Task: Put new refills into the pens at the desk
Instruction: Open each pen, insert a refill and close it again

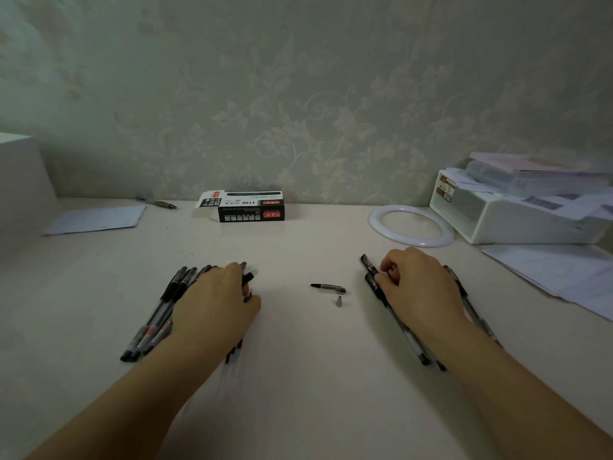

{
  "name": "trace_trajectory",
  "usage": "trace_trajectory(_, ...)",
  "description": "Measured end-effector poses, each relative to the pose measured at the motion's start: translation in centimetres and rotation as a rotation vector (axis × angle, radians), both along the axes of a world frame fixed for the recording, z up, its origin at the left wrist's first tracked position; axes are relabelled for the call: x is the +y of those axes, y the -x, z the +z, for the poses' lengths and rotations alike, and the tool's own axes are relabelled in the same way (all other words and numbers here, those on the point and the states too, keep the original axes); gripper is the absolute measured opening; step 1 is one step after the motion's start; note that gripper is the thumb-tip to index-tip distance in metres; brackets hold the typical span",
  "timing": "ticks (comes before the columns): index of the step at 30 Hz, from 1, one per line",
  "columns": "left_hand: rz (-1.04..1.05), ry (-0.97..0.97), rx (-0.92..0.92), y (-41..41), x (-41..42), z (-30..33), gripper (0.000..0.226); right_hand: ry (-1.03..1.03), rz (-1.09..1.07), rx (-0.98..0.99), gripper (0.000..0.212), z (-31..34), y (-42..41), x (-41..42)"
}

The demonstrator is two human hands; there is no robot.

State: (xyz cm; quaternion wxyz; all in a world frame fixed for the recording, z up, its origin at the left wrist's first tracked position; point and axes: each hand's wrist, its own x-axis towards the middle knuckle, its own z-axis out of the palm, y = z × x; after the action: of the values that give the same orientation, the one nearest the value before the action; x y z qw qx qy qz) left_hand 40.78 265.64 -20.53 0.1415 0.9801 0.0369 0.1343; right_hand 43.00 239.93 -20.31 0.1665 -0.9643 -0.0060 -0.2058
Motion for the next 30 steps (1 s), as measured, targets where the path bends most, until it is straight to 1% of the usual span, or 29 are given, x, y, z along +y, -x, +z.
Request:
trace_trajectory(6,-0.029,-0.109,-0.061,-0.3,-0.1,-0.1,0.016,-0.072,0.117,-0.089,0.013,0.2,0.4,1.2)
trace_trajectory(10,-0.025,-0.151,-0.078,-0.4,-0.7,-0.3,0.026,-0.112,0.218,-0.122,0.011,0.0,0.7,2.1)
trace_trajectory(13,0.007,-0.164,-0.08,-0.5,-1.1,-0.3,0.015,-0.138,0.28,-0.157,0.007,-0.2,0.9,2.6)
trace_trajectory(15,0.022,-0.178,-0.084,-0.5,-1.2,-0.2,0.011,-0.174,0.318,-0.157,0.005,-0.4,0.9,3.0)
trace_trajectory(18,0.053,-0.21,-0.109,-0.6,-1.3,-0.2,0.013,-0.21,0.382,-0.137,0.005,-0.5,1.2,3.7)
trace_trajectory(20,0.059,-0.255,-0.165,-0.5,-1.5,0.0,0.014,-0.327,0.432,-0.106,0.005,-0.5,1.4,4.3)
trace_trajectory(21,0.058,-0.216,-0.211,-0.4,-1.5,0.2,0.016,-0.428,0.453,-0.073,0.006,-0.6,1.6,4.7)
trace_trajectory(22,0.042,-0.133,-0.261,-0.3,-1.6,0.6,0.018,-0.536,0.472,-0.024,0.007,-0.6,1.8,5.0)
trace_trajectory(24,-0.059,0.091,-0.342,-0.1,-2.0,1.1,0.019,-0.706,0.523,0.104,0.006,-0.8,2.1,5.7)
trace_trajectory(25,-0.14,0.188,-0.371,0.1,-2.3,1.2,0.016,-0.756,0.557,0.168,0.007,-1.0,2.3,6.0)
trace_trajectory(27,-0.296,0.317,-0.408,0.8,-3.2,1.3,0.01,-0.817,0.629,0.271,0.014,-1.2,2.5,6.4)
trace_trajectory(29,-0.404,0.407,-0.4,1.4,-4.1,1.2,0.009,-0.831,0.684,0.307,0.016,-1.3,2.6,6.6)
trace_trajectory(30,-0.447,0.442,-0.397,1.6,-4.3,1.0,0.009,-0.844,0.706,0.311,0.012,-1.3,2.6,6.6)
